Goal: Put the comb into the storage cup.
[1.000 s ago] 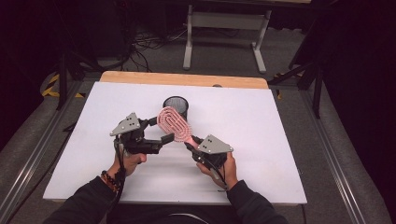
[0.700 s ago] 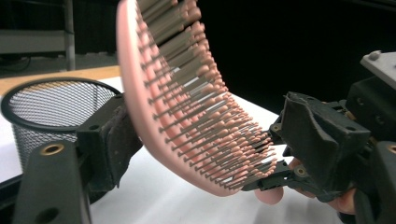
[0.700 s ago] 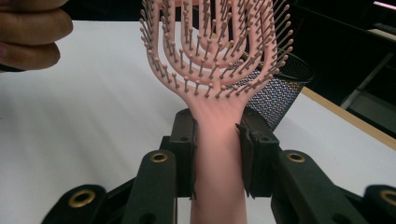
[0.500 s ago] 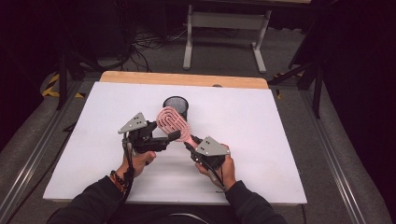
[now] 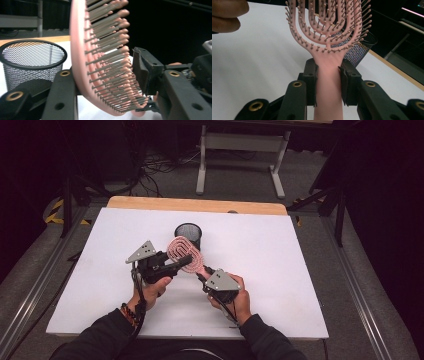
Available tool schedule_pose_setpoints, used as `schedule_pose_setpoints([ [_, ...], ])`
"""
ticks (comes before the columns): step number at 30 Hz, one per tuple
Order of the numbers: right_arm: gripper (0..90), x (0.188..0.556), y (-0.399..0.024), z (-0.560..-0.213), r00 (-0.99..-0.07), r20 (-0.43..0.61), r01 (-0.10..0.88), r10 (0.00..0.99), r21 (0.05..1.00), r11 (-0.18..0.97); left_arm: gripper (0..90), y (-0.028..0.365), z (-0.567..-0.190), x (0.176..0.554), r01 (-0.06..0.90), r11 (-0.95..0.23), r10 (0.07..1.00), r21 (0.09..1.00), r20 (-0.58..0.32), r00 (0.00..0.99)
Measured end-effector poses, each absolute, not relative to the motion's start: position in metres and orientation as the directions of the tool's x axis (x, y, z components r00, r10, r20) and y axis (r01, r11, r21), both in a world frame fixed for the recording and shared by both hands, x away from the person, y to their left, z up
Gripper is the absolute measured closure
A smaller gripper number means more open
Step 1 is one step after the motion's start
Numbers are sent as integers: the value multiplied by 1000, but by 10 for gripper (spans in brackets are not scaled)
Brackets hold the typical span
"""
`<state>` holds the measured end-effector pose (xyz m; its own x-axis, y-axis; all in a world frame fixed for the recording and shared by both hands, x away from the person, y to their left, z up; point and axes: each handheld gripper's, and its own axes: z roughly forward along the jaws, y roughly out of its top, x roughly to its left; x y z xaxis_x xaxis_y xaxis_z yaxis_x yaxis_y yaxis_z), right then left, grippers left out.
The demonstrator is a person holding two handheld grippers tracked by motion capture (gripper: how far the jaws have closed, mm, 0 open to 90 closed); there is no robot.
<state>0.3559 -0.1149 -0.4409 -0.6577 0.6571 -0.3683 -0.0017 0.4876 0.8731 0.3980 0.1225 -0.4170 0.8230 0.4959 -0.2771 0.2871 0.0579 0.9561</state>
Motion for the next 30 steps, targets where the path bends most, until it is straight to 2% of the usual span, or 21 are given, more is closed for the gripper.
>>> schedule_pose_setpoints([
  [9,696,356,-115,-441,-663,-360,-2,656,878,479,616,121,-414,395,255,90,440,963,-268,857],
  [30,681,356,-117,-439,-664,-343,-2,665,890,456,627,116,-404,394,206,74,438,976,-217,873],
])
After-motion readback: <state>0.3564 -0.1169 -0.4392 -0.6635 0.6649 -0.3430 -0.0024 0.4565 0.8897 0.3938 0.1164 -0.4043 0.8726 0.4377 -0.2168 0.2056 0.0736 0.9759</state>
